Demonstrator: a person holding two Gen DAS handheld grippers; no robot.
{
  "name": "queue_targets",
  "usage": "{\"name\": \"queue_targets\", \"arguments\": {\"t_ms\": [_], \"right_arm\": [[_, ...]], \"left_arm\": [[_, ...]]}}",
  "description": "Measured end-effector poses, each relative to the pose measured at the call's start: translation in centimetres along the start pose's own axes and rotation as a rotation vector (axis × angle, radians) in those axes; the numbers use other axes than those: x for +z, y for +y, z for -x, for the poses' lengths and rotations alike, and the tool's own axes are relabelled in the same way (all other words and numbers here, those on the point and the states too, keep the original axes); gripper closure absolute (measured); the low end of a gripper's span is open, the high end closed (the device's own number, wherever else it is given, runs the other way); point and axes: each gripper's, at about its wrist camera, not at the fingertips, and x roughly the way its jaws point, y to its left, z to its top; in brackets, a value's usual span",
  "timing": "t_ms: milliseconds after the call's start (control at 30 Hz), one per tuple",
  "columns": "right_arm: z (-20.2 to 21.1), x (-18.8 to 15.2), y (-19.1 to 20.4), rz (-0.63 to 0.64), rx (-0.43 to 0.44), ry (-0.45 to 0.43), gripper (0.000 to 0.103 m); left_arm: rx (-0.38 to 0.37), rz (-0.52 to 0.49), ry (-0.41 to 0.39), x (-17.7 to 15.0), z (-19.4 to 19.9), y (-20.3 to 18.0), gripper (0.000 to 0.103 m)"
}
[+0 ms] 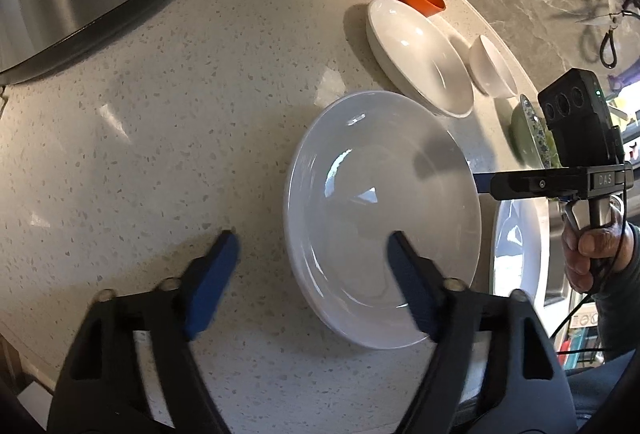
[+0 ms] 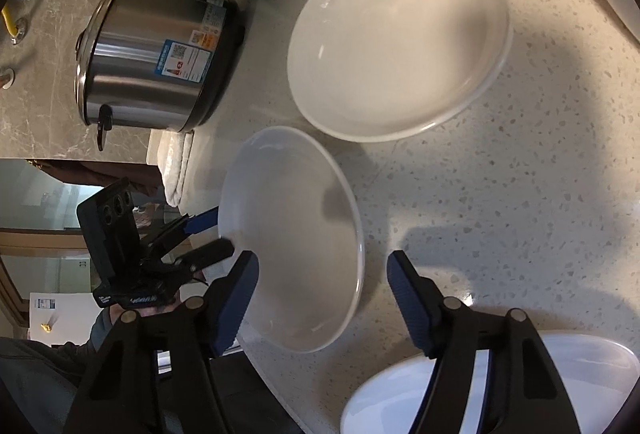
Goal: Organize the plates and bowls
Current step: 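Close the left gripper on the deep plate rim while the right gripper clamps it too, then lift the white deep plate with both grippers and carry it over the large plate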
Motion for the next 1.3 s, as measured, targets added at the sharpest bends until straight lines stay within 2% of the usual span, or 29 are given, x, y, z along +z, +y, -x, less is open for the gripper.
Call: {"name": "queue_targets", "arguments": {"t_ms": [133, 267, 300, 333, 400, 567, 700, 1033, 1133, 1267, 1300], "right_arm": [[-0.4, -0.2, 0.2, 0.013, -0.03, 0.027, 0.04], [-0.3, -0.3, -0.3, -0.015, -0.07, 0.048, 0.041], [-0.4, -0.4, -0.2, -0.016, -0.061, 0.053, 0.041], [-0.6, -0.5, -0.2, -0.014, -0.057, 0.061, 0.041], [-0.9, -0.7, 0.1, -0.008, -0.062, 0.073, 0.044], [-0.9, -0.7, -0.2, -0.048, -0.074, 0.057, 0.056], [-1.2, -1.1, -0.2, -0.068, -0.098, 0.049, 0.072], [-1.5, -1.5, -0.3, -0.105, -0.091, 0.038, 0.073], [-1.4, -1.6, -0.4, -0.113, -0.092, 0.038, 0.073], [-1.6, -1.2, -0.2, -0.123, -0.1, 0.039, 0.073], [-1.6, -1.1, -0.2, -0.127, -0.104, 0.036, 0.073]], "left_arm": [[0.009, -0.012, 0.003, 0.1, -0.1, 0.0, 0.039], [0.009, 0.003, 0.008, 0.1, 0.2, 0.4, 0.04], [0.012, 0.002, 0.01, 0.1, 0.2, 0.5, 0.048], [0.013, 0.002, 0.015, 0.1, 0.2, 0.5, 0.06], [-0.002, 0.01, 0.033, 0.1, 0.0, 0.7, 0.073], [0.008, 0.032, 0.037, 0.1, 0.0, 0.9, 0.073], [0.041, 0.053, 0.038, 0.2, 0.4, 1.4, 0.073], [-0.022, 0.035, 0.085, 0.9, 0.2, 2.0, 0.073], [-0.071, 0.023, 0.114, 1.4, 0.0, 2.4, 0.073], [-0.095, 0.004, 0.141, 2.4, -0.4, 2.5, 0.073], [-0.097, -0.004, 0.148, 2.5, -0.4, 2.5, 0.077]]}}
